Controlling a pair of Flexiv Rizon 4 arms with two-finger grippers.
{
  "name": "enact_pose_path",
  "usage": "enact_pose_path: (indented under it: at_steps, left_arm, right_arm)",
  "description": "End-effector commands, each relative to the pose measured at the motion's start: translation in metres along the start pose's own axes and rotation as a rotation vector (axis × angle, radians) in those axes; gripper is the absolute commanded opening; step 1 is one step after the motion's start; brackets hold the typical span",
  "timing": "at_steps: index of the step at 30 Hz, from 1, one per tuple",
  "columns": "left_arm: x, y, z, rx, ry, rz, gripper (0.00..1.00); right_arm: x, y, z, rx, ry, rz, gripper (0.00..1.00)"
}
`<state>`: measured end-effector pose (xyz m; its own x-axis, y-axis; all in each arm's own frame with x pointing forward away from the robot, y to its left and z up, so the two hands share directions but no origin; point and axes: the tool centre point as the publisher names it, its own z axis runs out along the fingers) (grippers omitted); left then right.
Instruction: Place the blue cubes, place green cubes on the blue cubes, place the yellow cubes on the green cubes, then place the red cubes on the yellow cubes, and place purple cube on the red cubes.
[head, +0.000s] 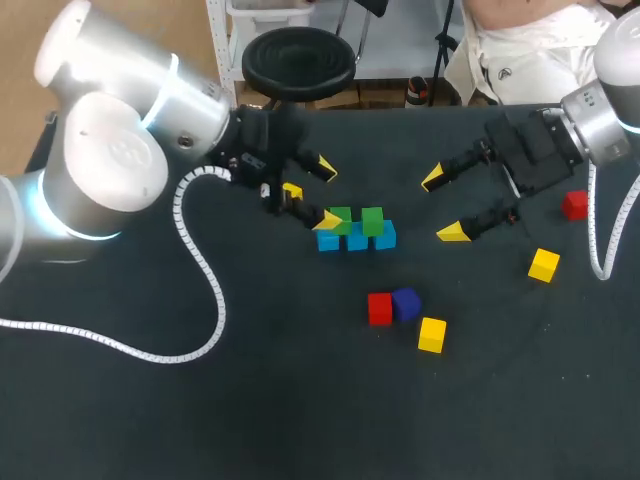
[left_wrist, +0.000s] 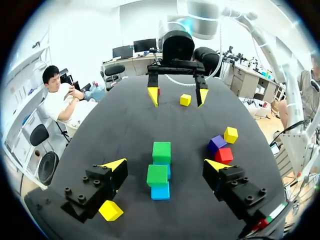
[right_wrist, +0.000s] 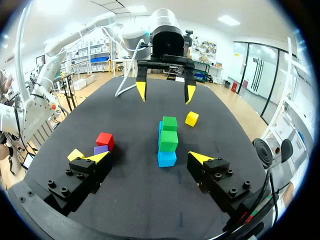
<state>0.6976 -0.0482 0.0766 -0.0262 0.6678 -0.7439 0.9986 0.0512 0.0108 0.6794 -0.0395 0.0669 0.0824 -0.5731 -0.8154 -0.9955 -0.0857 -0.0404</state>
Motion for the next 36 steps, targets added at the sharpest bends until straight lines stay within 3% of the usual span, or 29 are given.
enact_pose_path:
  at_steps: [1, 5, 15, 36]
  left_arm:
    - [0.009, 0.0, -0.012, 0.02, -0.053, 0.006, 1.0]
    - [0.012, 0.003, -0.023, 0.047, -0.088, 0.022, 1.0]
    - [0.018, 0.001, -0.04, 0.05, -0.083, 0.036, 1.0]
    - [0.028, 0.001, -0.05, 0.053, -0.084, 0.023, 1.0]
  right_arm:
    - [0.0, 0.0, 0.0, 0.0, -0.001, -0.001, 1.0]
    - [0.0, 0.0, 0.0, 0.0, -0.001, -0.001, 1.0]
    - [0.0, 0.0, 0.0, 0.0, -0.001, -0.001, 1.0]
    - [0.0, 0.0, 0.0, 0.0, -0.001, -0.001, 1.0]
